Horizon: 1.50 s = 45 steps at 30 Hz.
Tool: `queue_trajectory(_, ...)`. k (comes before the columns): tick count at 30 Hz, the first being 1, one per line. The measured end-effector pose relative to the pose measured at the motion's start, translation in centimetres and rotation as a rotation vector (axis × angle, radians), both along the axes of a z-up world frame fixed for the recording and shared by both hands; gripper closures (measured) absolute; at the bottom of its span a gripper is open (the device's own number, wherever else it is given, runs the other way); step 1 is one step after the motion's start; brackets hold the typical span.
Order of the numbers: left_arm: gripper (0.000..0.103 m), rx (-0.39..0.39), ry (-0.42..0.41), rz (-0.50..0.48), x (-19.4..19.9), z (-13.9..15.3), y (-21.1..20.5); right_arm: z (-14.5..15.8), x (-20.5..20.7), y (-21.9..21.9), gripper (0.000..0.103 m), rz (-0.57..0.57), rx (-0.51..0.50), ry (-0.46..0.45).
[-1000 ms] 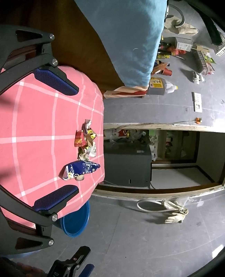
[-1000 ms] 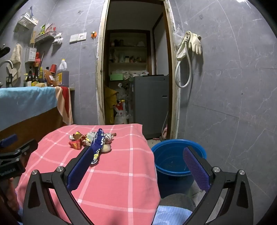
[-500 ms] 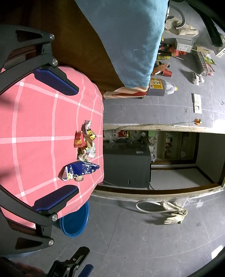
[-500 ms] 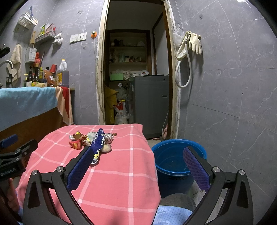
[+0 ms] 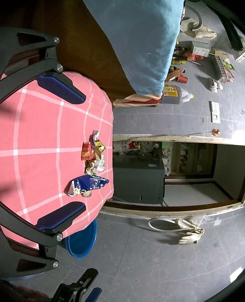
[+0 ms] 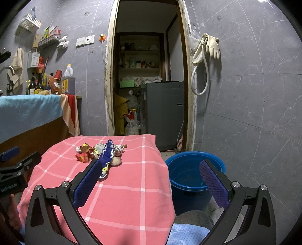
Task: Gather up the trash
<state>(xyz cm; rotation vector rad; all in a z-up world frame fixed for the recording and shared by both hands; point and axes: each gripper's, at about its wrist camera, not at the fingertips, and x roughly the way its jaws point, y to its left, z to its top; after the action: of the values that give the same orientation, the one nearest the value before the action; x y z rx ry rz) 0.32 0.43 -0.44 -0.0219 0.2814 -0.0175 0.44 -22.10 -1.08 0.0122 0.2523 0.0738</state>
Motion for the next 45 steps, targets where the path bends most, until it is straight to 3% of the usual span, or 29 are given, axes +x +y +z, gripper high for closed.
queue_trajectory(45, 0.002, 0.000, 0.003, 0.001, -0.13, 0.10, -0.32, -0.15, 0.07, 0.06, 0.000, 0.001, 0.003, 0.005)
